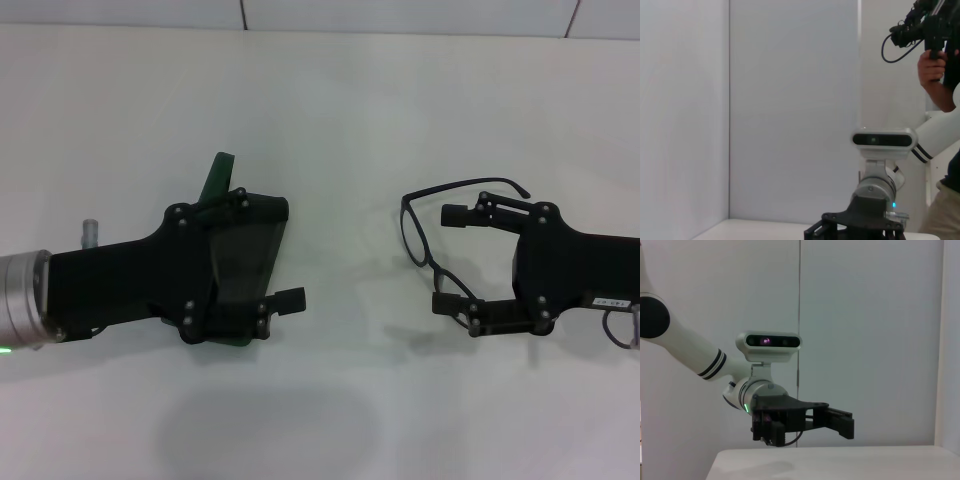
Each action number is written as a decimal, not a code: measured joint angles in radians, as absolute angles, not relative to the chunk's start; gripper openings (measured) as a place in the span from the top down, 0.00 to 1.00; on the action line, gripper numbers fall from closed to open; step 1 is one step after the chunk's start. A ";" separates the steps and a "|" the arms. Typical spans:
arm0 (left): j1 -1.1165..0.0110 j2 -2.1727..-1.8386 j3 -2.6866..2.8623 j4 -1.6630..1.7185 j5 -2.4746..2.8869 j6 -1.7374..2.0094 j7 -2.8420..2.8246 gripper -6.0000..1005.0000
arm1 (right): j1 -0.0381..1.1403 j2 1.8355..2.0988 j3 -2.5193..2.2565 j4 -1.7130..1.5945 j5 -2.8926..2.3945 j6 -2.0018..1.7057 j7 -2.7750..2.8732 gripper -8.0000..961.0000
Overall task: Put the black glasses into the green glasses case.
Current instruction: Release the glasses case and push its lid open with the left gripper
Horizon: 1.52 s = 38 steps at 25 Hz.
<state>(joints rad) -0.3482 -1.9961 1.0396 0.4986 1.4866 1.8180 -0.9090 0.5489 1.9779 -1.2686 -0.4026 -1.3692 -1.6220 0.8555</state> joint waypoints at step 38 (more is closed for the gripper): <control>-0.399 -2.084 0.863 1.082 2.183 1.502 -2.015 0.16 | 0.536 1.980 -1.269 -0.403 -1.368 -1.626 0.848 0.09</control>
